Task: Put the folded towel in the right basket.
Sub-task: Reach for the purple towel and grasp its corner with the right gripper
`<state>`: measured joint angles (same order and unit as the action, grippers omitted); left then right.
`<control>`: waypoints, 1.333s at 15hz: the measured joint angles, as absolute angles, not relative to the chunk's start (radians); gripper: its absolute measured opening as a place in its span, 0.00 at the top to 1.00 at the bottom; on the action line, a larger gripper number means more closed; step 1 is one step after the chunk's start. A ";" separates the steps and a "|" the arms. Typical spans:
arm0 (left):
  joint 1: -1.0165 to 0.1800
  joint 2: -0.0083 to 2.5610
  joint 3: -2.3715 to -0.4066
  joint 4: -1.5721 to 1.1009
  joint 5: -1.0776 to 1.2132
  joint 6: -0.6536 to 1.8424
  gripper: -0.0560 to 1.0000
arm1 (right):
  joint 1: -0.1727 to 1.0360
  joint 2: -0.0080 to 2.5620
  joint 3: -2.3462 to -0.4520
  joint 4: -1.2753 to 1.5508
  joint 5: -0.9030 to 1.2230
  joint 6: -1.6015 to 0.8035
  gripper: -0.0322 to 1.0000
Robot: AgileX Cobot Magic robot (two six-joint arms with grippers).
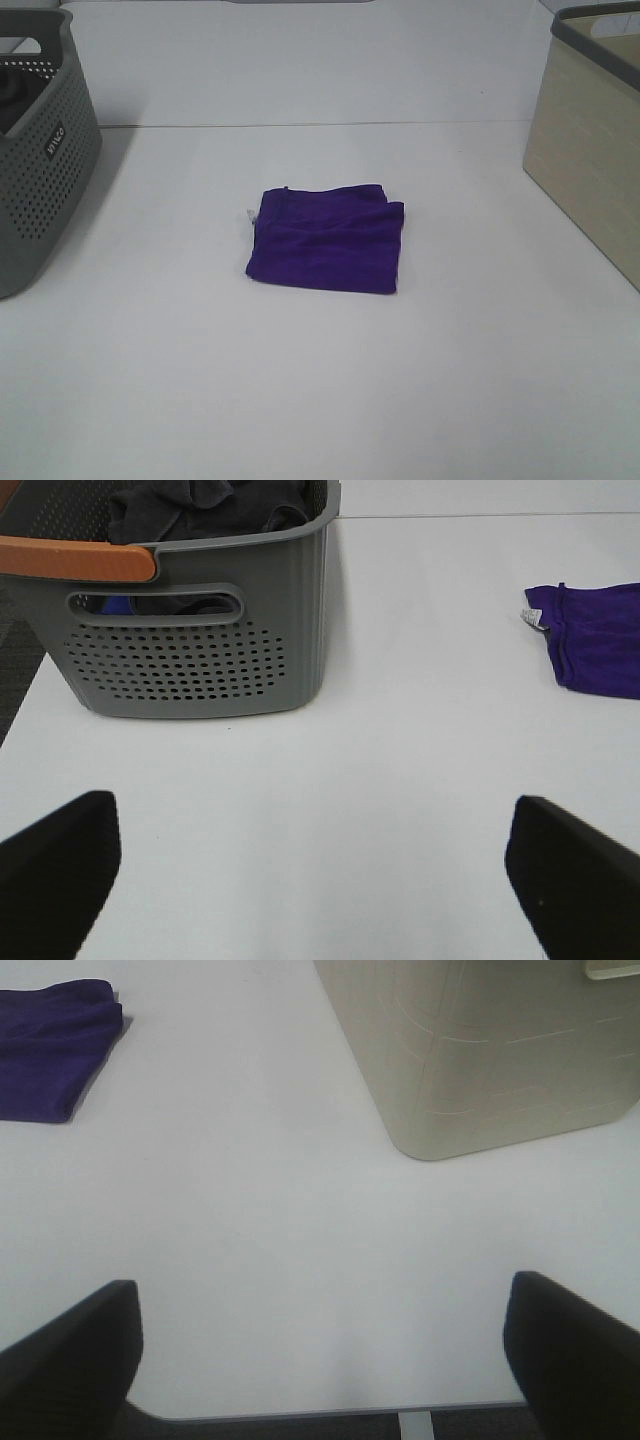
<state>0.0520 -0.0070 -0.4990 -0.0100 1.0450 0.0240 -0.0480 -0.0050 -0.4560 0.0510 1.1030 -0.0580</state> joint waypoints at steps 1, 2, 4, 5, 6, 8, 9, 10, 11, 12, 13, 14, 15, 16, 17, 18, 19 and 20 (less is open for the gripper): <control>0.052 -0.007 -0.499 -0.010 1.045 0.024 0.01 | -0.048 -0.005 -0.456 0.051 1.103 -0.058 0.05; 0.052 -0.007 -0.499 -0.010 1.045 0.024 0.01 | -0.048 -0.005 -0.456 0.051 1.103 -0.058 0.05; 0.052 -0.007 -0.499 -0.010 1.045 0.024 0.01 | -0.048 -0.005 -0.456 0.051 1.103 -0.058 0.05; 0.052 -0.007 -0.499 -0.010 1.045 0.024 0.01 | -0.048 -0.005 -0.456 0.051 1.103 -0.058 0.05; 0.052 -0.007 -0.499 -0.010 1.045 0.024 0.01 | -0.048 -0.005 -0.456 0.051 1.103 -0.058 0.05; 0.052 -0.007 -0.499 -0.010 1.045 0.024 0.01 | -0.048 -0.005 -0.456 0.051 1.103 -0.058 0.05; 0.052 -0.007 -0.499 -0.010 1.045 0.024 0.01 | -0.048 -0.005 -0.456 0.051 1.103 -0.058 0.05; 0.052 -0.007 -0.499 -0.010 1.045 0.024 0.01 | -0.048 -0.005 -0.456 0.051 1.103 -0.058 0.05; 0.052 -0.007 -0.499 -0.010 1.045 0.024 0.01 | -0.048 -0.005 -0.456 0.051 1.103 -0.058 0.05; 0.052 -0.007 -0.499 -0.010 1.045 0.024 0.01 | -0.048 -0.005 -0.456 0.051 1.103 -0.058 0.05; 0.052 -0.007 -0.499 -0.010 1.045 0.024 0.01 | -0.048 -0.005 -0.456 0.051 1.103 -0.058 0.05; 0.052 -0.007 -0.499 -0.010 1.045 0.024 0.01 | -0.048 -0.005 -0.456 0.051 1.103 -0.058 0.05; 0.052 -0.007 -0.499 -0.010 1.045 0.024 0.01 | -0.048 -0.005 -0.456 0.051 1.103 -0.058 0.05; 0.052 -0.007 -0.499 -0.010 1.045 0.024 0.01 | -0.048 -0.005 -0.456 0.051 1.103 -0.058 0.05; 0.052 -0.007 -0.499 -0.010 1.045 0.024 0.01 | -0.048 -0.005 -0.456 0.051 1.103 -0.058 0.05; 0.052 -0.007 -0.499 -0.010 1.045 0.024 0.01 | -0.048 -0.005 -0.456 0.051 1.103 -0.058 0.05; 0.052 -0.007 -0.499 -0.010 1.045 0.024 0.01 | -0.048 -0.005 -0.456 0.051 1.103 -0.058 0.05; 0.052 -0.007 -0.499 -0.010 1.045 0.024 0.01 | -0.048 -0.005 -0.456 0.051 1.103 -0.058 0.05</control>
<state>0.0520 -0.0070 -0.4990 -0.0100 1.0450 0.0240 -0.0480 -0.0050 -0.4560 0.0510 1.1030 -0.0580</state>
